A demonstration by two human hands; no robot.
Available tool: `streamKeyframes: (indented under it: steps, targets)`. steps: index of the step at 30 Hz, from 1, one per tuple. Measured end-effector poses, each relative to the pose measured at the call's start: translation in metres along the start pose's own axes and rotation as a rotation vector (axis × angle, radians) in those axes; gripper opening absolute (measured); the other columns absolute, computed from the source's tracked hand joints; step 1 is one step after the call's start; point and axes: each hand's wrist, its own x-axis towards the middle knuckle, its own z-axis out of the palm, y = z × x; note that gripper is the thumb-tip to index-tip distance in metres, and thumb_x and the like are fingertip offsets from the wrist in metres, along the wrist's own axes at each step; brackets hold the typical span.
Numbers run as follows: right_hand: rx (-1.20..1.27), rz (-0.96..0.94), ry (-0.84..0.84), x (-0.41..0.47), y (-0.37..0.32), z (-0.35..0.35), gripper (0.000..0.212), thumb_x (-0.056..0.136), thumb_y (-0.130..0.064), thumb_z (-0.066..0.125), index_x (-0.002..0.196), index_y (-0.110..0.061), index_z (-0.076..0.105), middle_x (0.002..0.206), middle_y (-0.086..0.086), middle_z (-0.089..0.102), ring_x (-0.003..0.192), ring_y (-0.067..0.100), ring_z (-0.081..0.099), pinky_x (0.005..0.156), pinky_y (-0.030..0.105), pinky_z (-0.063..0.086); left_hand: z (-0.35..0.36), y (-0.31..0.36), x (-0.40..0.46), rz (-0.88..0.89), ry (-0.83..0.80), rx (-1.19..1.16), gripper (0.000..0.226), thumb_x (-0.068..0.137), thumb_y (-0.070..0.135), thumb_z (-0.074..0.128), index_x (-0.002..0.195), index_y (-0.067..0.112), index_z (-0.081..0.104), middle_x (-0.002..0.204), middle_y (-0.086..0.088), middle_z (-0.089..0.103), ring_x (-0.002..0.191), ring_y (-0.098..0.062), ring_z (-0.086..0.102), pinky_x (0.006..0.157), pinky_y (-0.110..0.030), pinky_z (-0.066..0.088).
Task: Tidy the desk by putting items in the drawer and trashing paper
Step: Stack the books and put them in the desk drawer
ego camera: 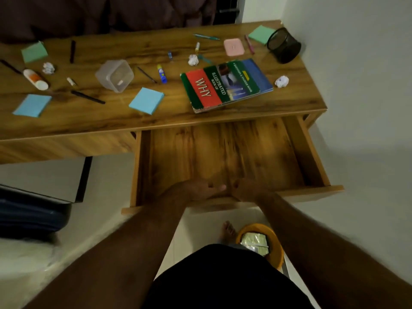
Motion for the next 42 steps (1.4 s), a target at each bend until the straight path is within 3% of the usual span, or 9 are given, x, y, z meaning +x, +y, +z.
streamKeyframes:
  steps: [2, 5, 8, 12, 18, 24, 28, 35, 42]
  targets:
    - [0.154, -0.032, 0.026, 0.004, -0.002, -0.01, 0.038, 0.092, -0.036, 0.059, 0.118, -0.008, 0.064, 0.117, 0.013, 0.065, 0.103, 0.027, 0.061, 0.084, 0.033, 0.047, -0.022, 0.008, 0.006, 0.026, 0.088, 0.039, 0.073, 0.087, 0.073, 0.04, 0.13, 0.017, 0.057, 0.131, -0.008, 0.059, 0.115, -0.026, 0.056, 0.092, -0.036, 0.045]
    - [0.431, -0.075, 0.187, 0.017, -0.014, -0.037, 0.021, 0.093, -0.029, 0.06, 0.09, -0.01, 0.069, 0.084, 0.006, 0.065, 0.069, 0.017, 0.057, 0.058, 0.024, 0.042, -0.06, 0.025, 0.018, 0.098, 0.248, 0.105, 0.05, 0.091, 0.059, 0.05, 0.118, 0.02, 0.066, 0.118, -0.005, 0.066, 0.108, -0.024, 0.061, 0.08, -0.028, 0.046]
    - [0.761, -0.101, 0.279, 0.032, -0.03, -0.07, 0.028, 0.092, -0.025, 0.062, 0.066, -0.015, 0.06, 0.062, 0.002, 0.057, 0.058, 0.019, 0.052, 0.054, 0.028, 0.038, -0.093, 0.038, 0.024, 0.16, 0.415, 0.076, 0.04, 0.093, 0.05, 0.053, 0.117, 0.022, 0.068, 0.12, -0.001, 0.067, 0.112, -0.02, 0.06, 0.082, -0.024, 0.042]
    - [1.227, -0.096, 0.231, 0.047, -0.05, -0.116, 0.019, 0.093, -0.03, 0.061, 0.091, -0.012, 0.065, 0.081, 0.007, 0.066, 0.073, 0.021, 0.063, 0.057, 0.027, 0.048, -0.127, 0.049, 0.03, 0.197, 0.605, -0.12, 0.028, 0.094, 0.04, 0.057, 0.109, 0.019, 0.068, 0.112, 0.002, 0.068, 0.105, -0.017, 0.061, 0.084, -0.027, 0.043]
    - [1.681, -0.014, 0.112, 0.072, -0.071, -0.155, 0.046, 0.096, -0.041, 0.054, 0.126, -0.007, 0.052, 0.114, 0.015, 0.064, 0.099, 0.027, 0.066, 0.076, 0.037, 0.057, -0.186, 0.064, 0.047, 0.168, 0.779, -0.205, 0.027, 0.093, 0.041, 0.058, 0.114, 0.024, 0.065, 0.113, 0.005, 0.065, 0.102, -0.013, 0.057, 0.083, -0.026, 0.043]
    - [1.922, 0.07, 0.142, 0.095, -0.085, -0.173, 0.057, 0.097, -0.04, 0.053, 0.143, -0.009, 0.041, 0.133, 0.022, 0.054, 0.115, 0.032, 0.058, 0.085, 0.038, 0.054, -0.247, 0.072, 0.083, 0.241, 0.855, -0.201, 0.037, 0.092, 0.038, 0.059, 0.125, 0.02, 0.06, 0.128, -0.002, 0.062, 0.113, -0.019, 0.059, 0.094, -0.036, 0.05]
    - [1.997, 0.096, 0.167, 0.101, -0.092, -0.18, 0.061, 0.096, -0.039, 0.055, 0.145, -0.008, 0.036, 0.138, 0.025, 0.049, 0.126, 0.035, 0.051, 0.101, 0.043, 0.047, -0.289, 0.079, 0.115, 0.237, 0.815, -0.103, 0.046, 0.091, 0.041, 0.057, 0.132, 0.021, 0.053, 0.128, -0.007, 0.06, 0.108, -0.024, 0.062, 0.089, -0.04, 0.053]
    - [2.038, 0.125, 0.167, 0.115, -0.088, -0.178, 0.072, 0.095, -0.043, 0.055, 0.149, -0.004, 0.028, 0.14, 0.027, 0.048, 0.127, 0.036, 0.05, 0.104, 0.044, 0.045, -0.325, 0.08, 0.183, 0.234, 0.697, 0.125, 0.052, 0.091, 0.039, 0.06, 0.132, 0.008, 0.051, 0.132, -0.022, 0.054, 0.122, -0.036, 0.051, 0.103, -0.042, 0.041]
    - [2.017, 0.102, 0.174, 0.11, -0.085, -0.174, 0.07, 0.095, -0.045, 0.053, 0.146, -0.002, 0.032, 0.138, 0.024, 0.05, 0.125, 0.035, 0.053, 0.1, 0.042, 0.047, -0.324, 0.077, 0.195, 0.24, 0.723, 0.175, 0.054, 0.087, 0.04, 0.063, 0.128, 0.007, 0.052, 0.129, -0.022, 0.055, 0.12, -0.037, 0.051, 0.101, -0.041, 0.038]
